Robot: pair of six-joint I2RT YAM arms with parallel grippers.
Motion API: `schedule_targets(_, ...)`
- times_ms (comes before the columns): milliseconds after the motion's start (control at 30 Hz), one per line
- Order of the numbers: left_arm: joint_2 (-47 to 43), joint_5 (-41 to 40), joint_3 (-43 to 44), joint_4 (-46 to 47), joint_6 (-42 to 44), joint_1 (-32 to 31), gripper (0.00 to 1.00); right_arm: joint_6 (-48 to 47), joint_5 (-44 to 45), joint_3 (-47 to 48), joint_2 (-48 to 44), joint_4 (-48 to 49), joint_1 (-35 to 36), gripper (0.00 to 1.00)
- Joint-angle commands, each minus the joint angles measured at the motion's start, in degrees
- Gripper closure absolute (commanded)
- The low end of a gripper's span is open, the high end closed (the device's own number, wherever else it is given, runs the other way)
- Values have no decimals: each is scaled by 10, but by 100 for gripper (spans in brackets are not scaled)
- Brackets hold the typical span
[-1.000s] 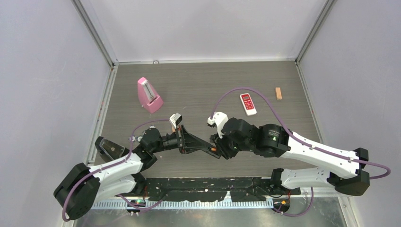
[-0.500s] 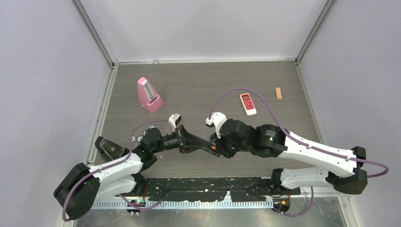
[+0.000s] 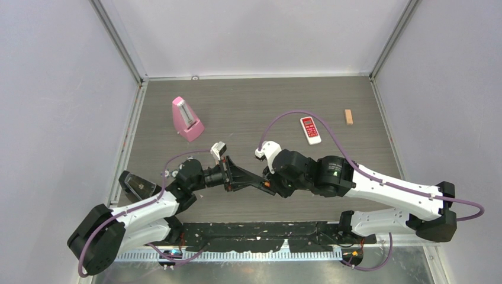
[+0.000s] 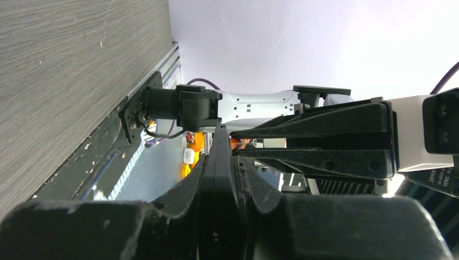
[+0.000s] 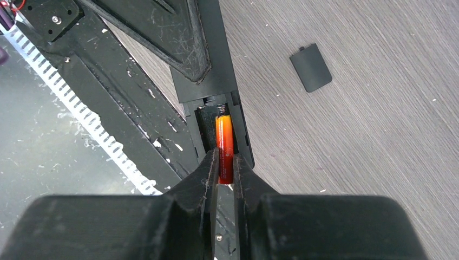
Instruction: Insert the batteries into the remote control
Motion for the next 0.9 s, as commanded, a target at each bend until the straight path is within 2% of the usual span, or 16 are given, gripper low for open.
schedule_targets(0,-22,55,28,1,26,-6,100,-27,80,11,3,13,-5,93)
schedule_targets(300,-28,61,43,-52,69,-6,100,-53,74,18,0,17,-5,94)
schedule_targets(867,-30,52,42,-56,66,-6,100,-51,69,-13,-29,28,-5,95)
